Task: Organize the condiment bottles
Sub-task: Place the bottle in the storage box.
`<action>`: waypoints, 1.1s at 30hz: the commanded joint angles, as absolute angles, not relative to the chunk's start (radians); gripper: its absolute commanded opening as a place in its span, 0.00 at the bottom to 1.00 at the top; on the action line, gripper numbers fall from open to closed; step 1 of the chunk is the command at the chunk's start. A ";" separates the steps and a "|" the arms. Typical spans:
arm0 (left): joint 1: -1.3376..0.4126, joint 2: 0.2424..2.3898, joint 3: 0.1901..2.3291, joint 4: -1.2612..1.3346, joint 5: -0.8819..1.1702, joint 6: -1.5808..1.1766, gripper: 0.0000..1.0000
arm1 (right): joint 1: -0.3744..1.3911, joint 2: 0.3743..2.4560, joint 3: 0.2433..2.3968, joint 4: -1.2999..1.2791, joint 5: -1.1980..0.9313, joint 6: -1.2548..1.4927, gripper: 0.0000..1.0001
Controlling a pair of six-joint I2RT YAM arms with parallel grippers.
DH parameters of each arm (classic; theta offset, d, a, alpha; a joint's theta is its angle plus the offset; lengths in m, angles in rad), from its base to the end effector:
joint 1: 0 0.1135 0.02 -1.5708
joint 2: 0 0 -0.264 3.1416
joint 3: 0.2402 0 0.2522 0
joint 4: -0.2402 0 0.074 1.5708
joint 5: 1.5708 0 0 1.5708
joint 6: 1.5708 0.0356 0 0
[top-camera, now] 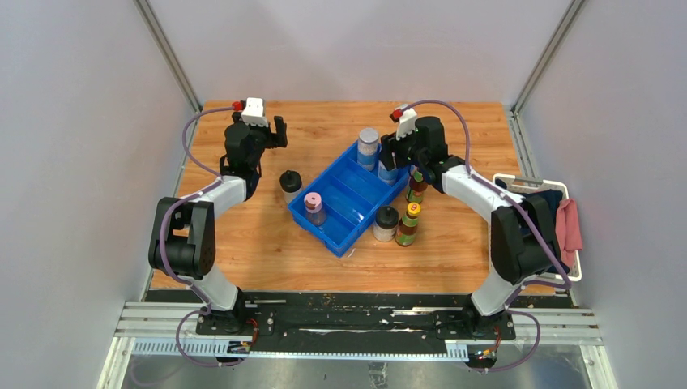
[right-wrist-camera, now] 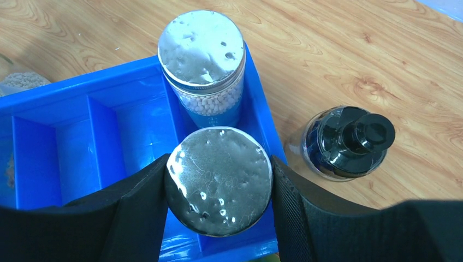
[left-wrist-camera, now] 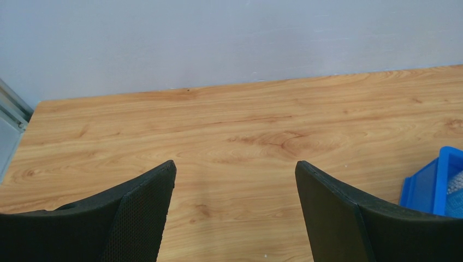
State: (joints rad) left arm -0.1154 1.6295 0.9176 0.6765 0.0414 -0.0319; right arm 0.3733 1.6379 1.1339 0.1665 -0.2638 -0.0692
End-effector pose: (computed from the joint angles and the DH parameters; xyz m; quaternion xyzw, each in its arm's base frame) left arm 0.3670 -0.0440 0.2586 0.0444 0.7181 -0.0659 0.6914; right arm 0.3536 0.1485 0.2753 -0.2517 0.7723 0.1929 0.5504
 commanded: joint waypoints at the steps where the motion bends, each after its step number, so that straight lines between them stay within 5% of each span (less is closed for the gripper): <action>1: -0.124 1.631 0.902 0.698 0.033 -0.010 0.87 | 0.355 1.642 1.134 0.259 -0.290 -0.060 0.00; 33: -0.130 1.632 0.900 0.698 0.033 -0.007 0.86 | 0.332 1.675 1.109 0.270 -0.286 -0.064 0.02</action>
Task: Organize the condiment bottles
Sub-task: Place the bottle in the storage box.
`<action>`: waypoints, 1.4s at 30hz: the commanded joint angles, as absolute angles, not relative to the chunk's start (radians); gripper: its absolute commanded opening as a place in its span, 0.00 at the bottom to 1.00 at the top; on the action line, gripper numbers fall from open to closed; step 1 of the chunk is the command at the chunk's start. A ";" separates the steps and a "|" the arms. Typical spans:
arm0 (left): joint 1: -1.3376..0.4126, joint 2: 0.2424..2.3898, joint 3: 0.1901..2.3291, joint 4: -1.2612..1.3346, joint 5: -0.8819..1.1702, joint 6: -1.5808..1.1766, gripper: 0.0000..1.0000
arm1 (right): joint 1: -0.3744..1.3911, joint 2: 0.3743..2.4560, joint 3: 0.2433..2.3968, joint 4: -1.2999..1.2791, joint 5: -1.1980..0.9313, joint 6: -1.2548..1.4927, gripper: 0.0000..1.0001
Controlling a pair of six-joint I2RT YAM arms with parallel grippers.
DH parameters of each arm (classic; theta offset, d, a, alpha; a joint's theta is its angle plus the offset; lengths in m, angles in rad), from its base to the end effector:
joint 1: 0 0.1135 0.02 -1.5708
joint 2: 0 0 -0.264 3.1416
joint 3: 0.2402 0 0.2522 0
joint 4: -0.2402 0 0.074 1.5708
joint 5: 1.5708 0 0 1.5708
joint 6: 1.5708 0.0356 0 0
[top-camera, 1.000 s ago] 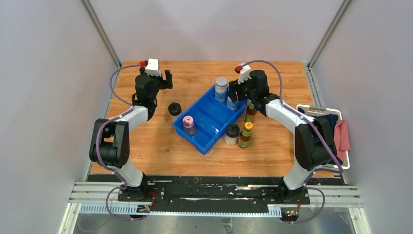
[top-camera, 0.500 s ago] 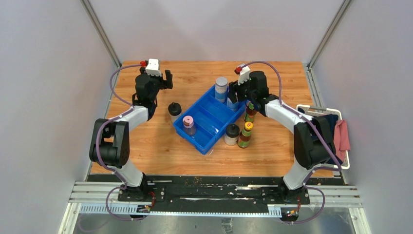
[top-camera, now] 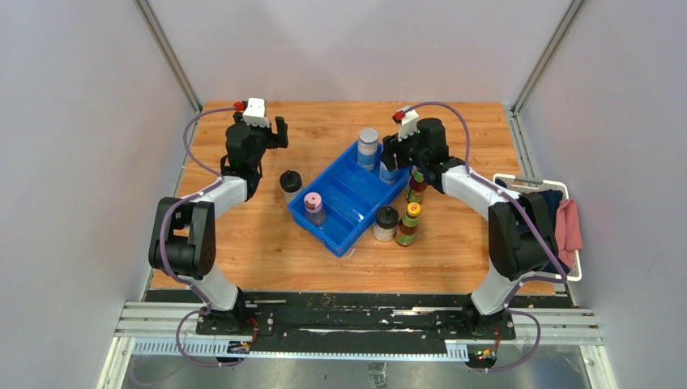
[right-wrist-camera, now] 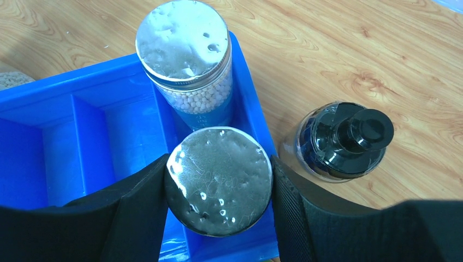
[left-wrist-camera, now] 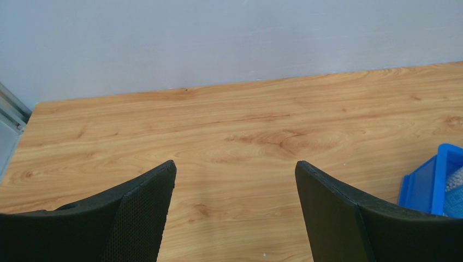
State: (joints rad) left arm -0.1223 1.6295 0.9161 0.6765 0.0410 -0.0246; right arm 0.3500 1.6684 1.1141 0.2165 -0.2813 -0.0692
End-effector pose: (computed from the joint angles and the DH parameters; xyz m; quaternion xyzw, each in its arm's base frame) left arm 0.3665 -0.0465 0.2581 0.0494 0.7183 -0.0656 0.6908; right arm 0.3608 0.1422 0.2625 -0.2474 0.7733 0.1934 0.5508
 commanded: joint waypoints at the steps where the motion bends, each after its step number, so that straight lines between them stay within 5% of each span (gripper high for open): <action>1: -0.130 1.631 0.900 0.698 0.032 -0.006 0.87 | 0.331 1.675 1.111 0.270 -0.285 -0.064 0.08; 5: -0.130 1.634 0.900 0.697 0.031 -0.008 0.87 | 0.331 1.679 1.114 0.269 -0.287 -0.062 0.40; 9: -0.131 1.635 0.900 0.697 0.030 -0.008 0.87 | 0.331 1.683 1.124 0.264 -0.289 -0.061 0.58; 22: -0.132 1.634 0.899 0.696 0.030 -0.010 0.87 | 0.331 1.689 1.140 0.253 -0.314 -0.052 0.75; 42: -0.132 1.620 0.899 0.698 0.028 -0.011 0.87 | 0.369 1.657 1.261 0.178 -0.335 -0.054 0.79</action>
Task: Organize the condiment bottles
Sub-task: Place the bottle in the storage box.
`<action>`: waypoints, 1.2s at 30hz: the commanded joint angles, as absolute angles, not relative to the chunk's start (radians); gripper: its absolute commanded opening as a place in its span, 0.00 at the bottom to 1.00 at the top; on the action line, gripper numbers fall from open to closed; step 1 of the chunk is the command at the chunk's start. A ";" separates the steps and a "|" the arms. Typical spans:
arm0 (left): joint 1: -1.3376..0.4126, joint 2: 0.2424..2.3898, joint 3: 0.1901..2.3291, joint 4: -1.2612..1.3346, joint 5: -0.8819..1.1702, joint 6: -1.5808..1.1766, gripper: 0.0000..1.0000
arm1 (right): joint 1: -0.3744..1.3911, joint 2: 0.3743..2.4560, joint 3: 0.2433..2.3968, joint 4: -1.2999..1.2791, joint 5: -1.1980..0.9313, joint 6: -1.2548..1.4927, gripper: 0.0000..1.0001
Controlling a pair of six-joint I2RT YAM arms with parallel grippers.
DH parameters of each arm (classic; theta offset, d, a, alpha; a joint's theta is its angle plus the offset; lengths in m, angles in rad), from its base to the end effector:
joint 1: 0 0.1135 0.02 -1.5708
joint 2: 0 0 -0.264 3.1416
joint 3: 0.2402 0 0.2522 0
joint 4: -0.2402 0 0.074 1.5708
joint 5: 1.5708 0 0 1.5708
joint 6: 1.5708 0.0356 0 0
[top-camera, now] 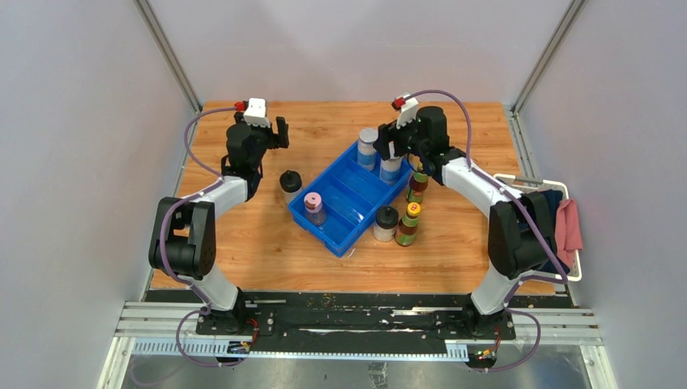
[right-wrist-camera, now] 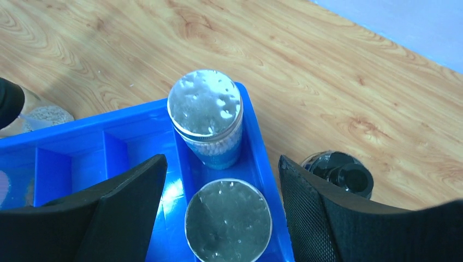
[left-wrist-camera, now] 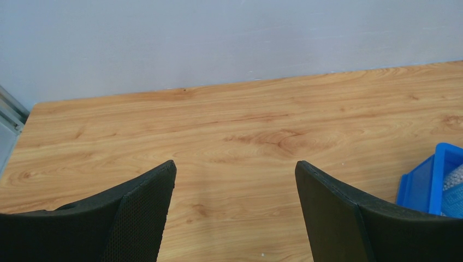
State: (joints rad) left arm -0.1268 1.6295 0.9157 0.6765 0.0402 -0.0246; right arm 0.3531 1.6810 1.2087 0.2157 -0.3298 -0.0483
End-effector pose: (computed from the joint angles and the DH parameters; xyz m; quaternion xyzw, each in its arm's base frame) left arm 0.3663 -0.0481 0.2579 0.0507 0.7184 -0.0669 0.6906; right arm 0.3700 0.1487 0.2906 -0.2540 0.7454 0.2199 0.5758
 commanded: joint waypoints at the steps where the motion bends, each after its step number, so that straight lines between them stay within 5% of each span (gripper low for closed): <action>1: -0.132 1.621 0.899 0.697 0.029 -0.011 0.87 | 0.371 1.654 1.269 0.171 -0.333 -0.057 0.79; 18: -0.133 1.617 0.899 0.698 0.034 -0.017 0.87 | 0.387 1.628 1.417 0.021 -0.103 -0.055 0.79; 36: -0.139 1.616 0.897 0.698 0.032 -0.017 0.87 | 0.328 1.818 1.701 -0.330 0.119 0.137 0.73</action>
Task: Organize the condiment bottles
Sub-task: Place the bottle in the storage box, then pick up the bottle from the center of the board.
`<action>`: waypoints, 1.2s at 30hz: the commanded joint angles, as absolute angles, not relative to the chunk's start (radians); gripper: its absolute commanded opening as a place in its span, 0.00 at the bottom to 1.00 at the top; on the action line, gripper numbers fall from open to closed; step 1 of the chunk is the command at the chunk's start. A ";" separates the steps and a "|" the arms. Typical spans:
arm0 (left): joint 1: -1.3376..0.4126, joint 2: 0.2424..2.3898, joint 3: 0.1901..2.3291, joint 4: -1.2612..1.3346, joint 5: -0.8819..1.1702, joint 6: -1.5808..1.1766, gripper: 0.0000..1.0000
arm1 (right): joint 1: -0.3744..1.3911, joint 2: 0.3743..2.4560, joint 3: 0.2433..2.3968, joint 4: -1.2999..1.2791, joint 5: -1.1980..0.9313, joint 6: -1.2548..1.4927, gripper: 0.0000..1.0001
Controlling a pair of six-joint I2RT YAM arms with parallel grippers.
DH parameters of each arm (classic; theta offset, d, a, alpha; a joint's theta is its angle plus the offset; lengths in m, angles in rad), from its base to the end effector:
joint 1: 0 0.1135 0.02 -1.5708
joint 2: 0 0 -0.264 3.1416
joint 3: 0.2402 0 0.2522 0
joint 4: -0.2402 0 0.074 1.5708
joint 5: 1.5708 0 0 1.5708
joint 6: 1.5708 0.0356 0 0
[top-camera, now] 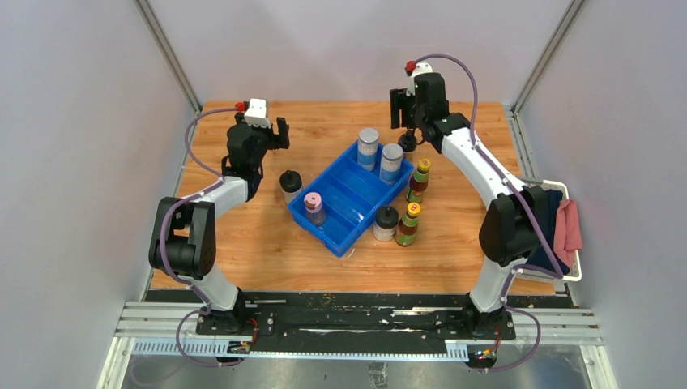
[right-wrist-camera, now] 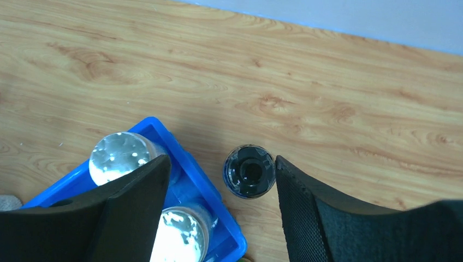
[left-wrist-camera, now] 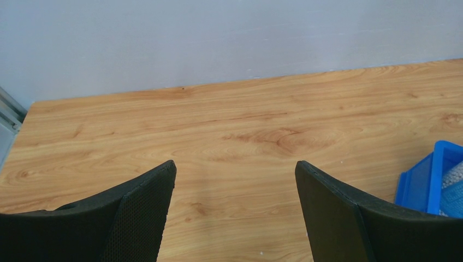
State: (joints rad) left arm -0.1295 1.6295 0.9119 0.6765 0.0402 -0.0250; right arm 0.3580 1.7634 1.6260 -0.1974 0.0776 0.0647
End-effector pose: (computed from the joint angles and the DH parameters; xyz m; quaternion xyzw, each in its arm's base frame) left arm 0.3657 -0.0491 0.2567 0.0516 0.7196 -0.0679 0.6891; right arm 0.3988 0.1463 0.3625 -0.0968 0.8090 0.0905 0.5727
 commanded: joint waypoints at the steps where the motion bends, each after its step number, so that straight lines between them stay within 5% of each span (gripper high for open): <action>1: -0.140 1.618 0.898 0.698 0.032 -0.017 0.87 | 0.324 1.828 1.716 -0.349 0.116 0.148 0.72; 36: -0.147 1.625 0.897 0.698 0.037 -0.020 0.87 | 0.267 1.957 1.746 -0.426 0.058 0.203 0.57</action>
